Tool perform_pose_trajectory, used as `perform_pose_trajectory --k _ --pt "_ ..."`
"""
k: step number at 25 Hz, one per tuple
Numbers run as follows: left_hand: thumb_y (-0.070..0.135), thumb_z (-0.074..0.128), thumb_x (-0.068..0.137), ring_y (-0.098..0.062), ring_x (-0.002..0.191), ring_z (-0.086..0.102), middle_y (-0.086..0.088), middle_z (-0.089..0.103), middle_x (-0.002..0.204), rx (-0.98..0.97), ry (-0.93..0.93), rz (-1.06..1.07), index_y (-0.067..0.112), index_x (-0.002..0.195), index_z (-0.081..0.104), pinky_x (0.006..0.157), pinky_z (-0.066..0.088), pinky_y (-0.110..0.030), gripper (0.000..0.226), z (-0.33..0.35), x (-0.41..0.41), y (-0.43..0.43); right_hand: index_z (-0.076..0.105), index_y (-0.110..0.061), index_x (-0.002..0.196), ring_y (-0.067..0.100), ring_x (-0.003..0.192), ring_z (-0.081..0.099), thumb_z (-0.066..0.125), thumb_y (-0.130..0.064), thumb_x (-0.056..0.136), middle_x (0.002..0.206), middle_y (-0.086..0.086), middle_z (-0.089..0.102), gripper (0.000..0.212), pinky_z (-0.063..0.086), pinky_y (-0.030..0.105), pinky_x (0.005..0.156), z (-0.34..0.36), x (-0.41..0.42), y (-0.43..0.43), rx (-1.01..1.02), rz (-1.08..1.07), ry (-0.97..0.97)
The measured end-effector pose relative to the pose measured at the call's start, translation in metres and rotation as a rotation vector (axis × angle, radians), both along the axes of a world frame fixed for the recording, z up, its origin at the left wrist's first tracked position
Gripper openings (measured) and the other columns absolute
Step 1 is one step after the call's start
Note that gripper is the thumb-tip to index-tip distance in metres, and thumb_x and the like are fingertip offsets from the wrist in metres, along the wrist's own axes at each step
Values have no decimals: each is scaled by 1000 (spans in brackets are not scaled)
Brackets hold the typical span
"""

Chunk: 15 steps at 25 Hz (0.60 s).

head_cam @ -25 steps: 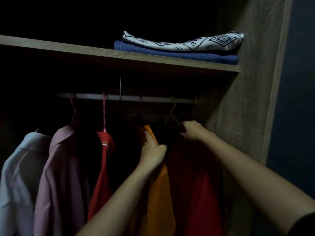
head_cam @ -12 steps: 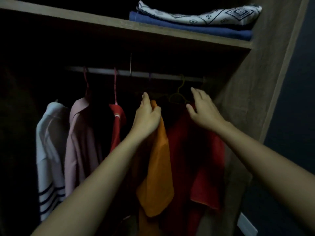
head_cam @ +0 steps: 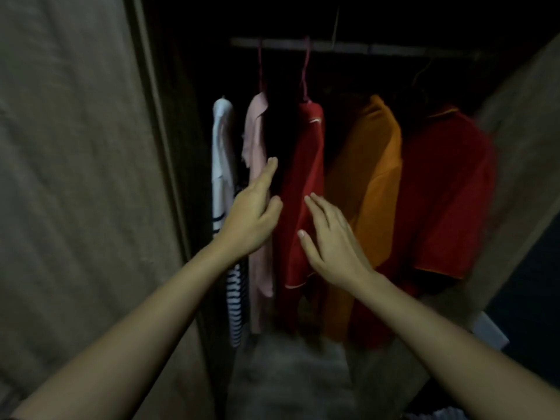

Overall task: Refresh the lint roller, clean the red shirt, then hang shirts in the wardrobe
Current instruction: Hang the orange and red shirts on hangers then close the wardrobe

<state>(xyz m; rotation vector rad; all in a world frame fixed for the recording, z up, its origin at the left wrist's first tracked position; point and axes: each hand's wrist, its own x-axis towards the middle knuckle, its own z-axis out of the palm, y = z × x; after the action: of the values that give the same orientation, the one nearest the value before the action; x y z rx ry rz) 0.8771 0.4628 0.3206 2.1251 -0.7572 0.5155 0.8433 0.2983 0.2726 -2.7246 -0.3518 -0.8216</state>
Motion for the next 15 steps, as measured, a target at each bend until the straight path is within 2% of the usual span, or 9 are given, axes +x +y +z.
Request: perform_pose_trajectory --k 4,6,9,10,12,15 --pt "10 44 90 -12 134 37 -5 32 150 109 0 -8 10 145 26 103 22 -5 58 -63 -23 75 29 -8 143 26 137 32 36 -37 92 148 14 35 59 25 40 115 -63 -29 56 5 69 119" --pt "10 44 87 -21 139 33 1 26 147 175 24 4 7 144 29 109 19 -11 58 -89 -28 107 32 -8 142 26 135 35 34 -38 90 146 13 38 60 22 37 113 -91 -41 79 -13 103 182" --pt "4 47 89 -29 137 37 -3 22 153 266 120 58 7 145 29 111 26 -26 59 -113 -31 148 43 -7 135 29 126 48 37 -38 87 138 14 49 58 35 40 107 -127 -48 111 -102 141 262" --pt "5 45 88 -28 139 33 -8 22 154 291 127 70 7 145 27 113 24 -27 60 -118 -31 160 47 -6 132 29 122 53 39 -38 85 133 14 54 57 40 42 103 -137 -47 121 -125 156 296" --pt "6 43 88 -24 144 22 -11 20 155 334 116 101 7 146 24 114 13 -19 61 -125 -30 179 55 -7 124 27 113 61 41 -39 82 124 12 61 55 48 40 95 -154 -43 136 -181 183 348" --pt "2 46 90 -12 145 6 -6 11 158 395 117 177 11 148 19 114 7 -17 65 -127 -25 199 62 -12 118 20 108 64 53 -43 75 118 6 66 53 51 34 91 -169 -33 160 -274 256 375"
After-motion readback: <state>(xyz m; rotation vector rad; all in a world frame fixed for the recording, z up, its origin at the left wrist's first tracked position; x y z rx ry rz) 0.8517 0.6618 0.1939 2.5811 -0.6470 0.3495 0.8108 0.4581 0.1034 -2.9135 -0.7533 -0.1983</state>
